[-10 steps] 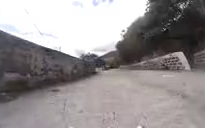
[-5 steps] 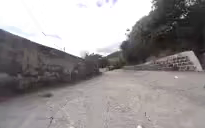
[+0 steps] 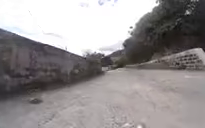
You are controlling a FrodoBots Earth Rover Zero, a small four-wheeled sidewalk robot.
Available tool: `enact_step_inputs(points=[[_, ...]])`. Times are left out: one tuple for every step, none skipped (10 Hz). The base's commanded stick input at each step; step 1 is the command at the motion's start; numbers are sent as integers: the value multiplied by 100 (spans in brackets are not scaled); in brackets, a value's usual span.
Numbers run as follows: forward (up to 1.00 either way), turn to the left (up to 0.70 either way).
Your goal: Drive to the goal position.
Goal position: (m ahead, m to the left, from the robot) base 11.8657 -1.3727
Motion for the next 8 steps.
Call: enact_step_inputs(points=[[100,0],[100,0],[100,0],[100,0],[100,0],[100,0],[100,0],[100,0]])
